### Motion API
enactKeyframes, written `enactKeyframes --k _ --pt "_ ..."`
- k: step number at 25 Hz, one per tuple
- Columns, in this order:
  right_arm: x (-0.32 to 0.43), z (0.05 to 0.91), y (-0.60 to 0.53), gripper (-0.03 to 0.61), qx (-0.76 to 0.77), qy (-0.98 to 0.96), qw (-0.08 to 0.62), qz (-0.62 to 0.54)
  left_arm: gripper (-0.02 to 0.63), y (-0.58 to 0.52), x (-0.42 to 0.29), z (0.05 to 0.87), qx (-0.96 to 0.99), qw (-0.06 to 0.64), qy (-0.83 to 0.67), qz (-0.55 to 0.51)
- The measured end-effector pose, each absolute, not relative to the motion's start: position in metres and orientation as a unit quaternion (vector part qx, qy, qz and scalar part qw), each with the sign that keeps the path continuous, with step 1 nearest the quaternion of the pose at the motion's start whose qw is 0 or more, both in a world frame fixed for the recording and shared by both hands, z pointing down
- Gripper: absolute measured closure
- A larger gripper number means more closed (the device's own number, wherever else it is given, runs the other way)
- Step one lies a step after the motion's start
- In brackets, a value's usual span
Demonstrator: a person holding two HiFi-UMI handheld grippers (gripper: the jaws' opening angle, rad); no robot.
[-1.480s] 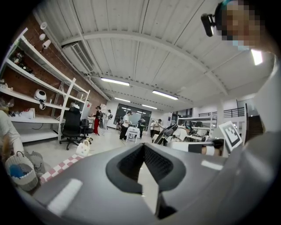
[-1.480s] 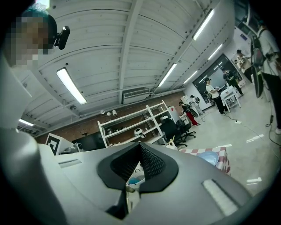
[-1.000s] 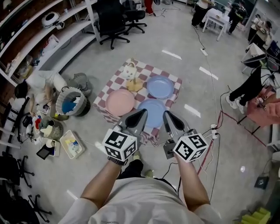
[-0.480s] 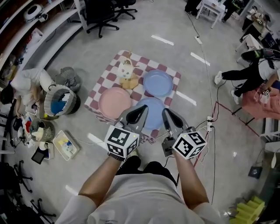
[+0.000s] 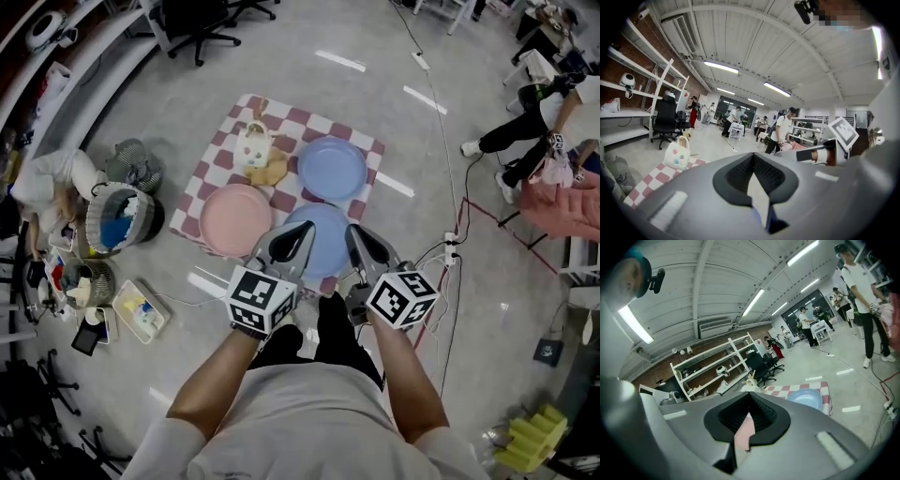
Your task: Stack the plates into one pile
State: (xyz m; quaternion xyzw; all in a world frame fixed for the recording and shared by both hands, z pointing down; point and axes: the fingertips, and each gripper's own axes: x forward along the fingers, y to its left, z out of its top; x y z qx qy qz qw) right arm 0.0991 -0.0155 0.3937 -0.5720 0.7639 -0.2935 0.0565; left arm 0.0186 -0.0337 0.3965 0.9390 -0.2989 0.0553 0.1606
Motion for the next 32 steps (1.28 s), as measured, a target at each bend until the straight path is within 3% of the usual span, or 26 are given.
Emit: enactKeyframes --k 20,32 --pt "0.231 0.547 -0.137 0.565 -0.563 0.721 -0.022 -0.403 0.607 -0.136 0.155 0.503 0.921 0.212 -0.306 0.111" --pt "0.278 0.669 -0.174 0.538 -0.563 0.668 -0.062 -0.482 0.607 -0.164 0.199 0.591 0.899 0.259 -0.319 0.151"
